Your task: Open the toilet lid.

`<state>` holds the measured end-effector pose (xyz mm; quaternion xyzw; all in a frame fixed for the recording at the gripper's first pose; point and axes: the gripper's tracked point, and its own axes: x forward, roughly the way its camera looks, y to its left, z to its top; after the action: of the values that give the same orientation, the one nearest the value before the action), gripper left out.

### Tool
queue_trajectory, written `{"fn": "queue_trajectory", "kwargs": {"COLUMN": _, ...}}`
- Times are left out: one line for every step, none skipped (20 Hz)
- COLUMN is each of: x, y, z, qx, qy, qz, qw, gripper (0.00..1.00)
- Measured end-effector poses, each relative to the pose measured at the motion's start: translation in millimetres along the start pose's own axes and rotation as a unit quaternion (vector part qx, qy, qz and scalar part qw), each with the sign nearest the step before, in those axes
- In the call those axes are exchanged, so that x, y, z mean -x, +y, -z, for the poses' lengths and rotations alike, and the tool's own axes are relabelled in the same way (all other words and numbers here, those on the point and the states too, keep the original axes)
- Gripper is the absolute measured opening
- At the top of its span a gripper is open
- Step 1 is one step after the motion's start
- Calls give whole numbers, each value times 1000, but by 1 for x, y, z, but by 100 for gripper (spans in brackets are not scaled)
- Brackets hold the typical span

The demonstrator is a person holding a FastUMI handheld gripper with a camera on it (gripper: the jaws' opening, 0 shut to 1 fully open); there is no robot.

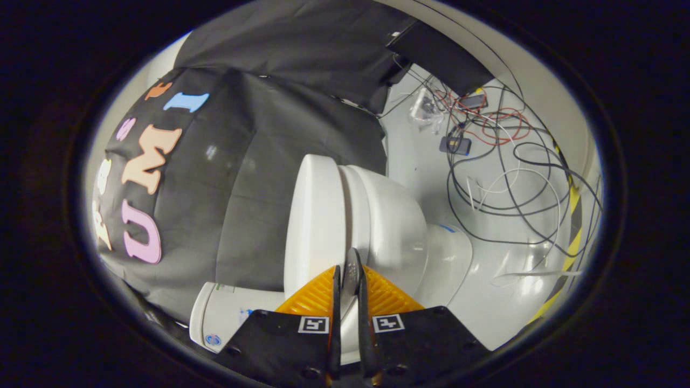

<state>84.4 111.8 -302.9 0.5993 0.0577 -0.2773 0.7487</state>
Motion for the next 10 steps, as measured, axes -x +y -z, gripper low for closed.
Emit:
{"fn": "queue_trajectory", "kwargs": {"x": 2, "y": 5, "z": -2, "qx": 2, "qy": -2, "qz": -7, "qw": 1000, "gripper": 15}}
{"fn": "queue_trajectory", "kwargs": {"x": 3, "y": 14, "z": -3, "qx": 5, "qy": -7, "qz": -18, "qw": 1000, "gripper": 15}}
{"fn": "queue_trajectory", "kwargs": {"x": 7, "y": 24, "z": -4, "qx": 15, "qy": -11, "qz": -31, "qw": 999, "gripper": 15}}
{"fn": "queue_trajectory", "kwargs": {"x": 12, "y": 35, "z": -4, "qx": 29, "qy": -16, "qz": -44, "qw": 998, "gripper": 15}}
{"fn": "queue_trajectory", "kwargs": {"x": 17, "y": 47, "z": -6, "qx": 46, "qy": -20, "qz": -56, "qw": 997, "gripper": 15}}
{"fn": "queue_trajectory", "kwargs": {"x": 23, "y": 59, "z": -7, "qx": 66, "qy": -23, "qz": -66, "qw": 995, "gripper": 15}}
{"fn": "queue_trajectory", "kwargs": {"x": 28, "y": 71, "z": -6, "qx": 89, "qy": -25, "qz": -71, "qw": 993, "gripper": 15}}
{"fn": "queue_trajectory", "kwargs": {"x": 32, "y": 85, "z": -4, "qx": 112, "qy": -27, "qz": -79, "qw": 990, "gripper": 15}}
{"fn": "queue_trajectory", "kwargs": {"x": 39, "y": 101, "z": -4, "qx": 130, "qy": -30, "qz": -95, "qw": 987, "gripper": 15}}
{"fn": "queue_trajectory", "kwargs": {"x": 47, "y": 121, "z": 0, "qx": 144, "qy": -32, "qz": -117, "qw": 982, "gripper": 15}}
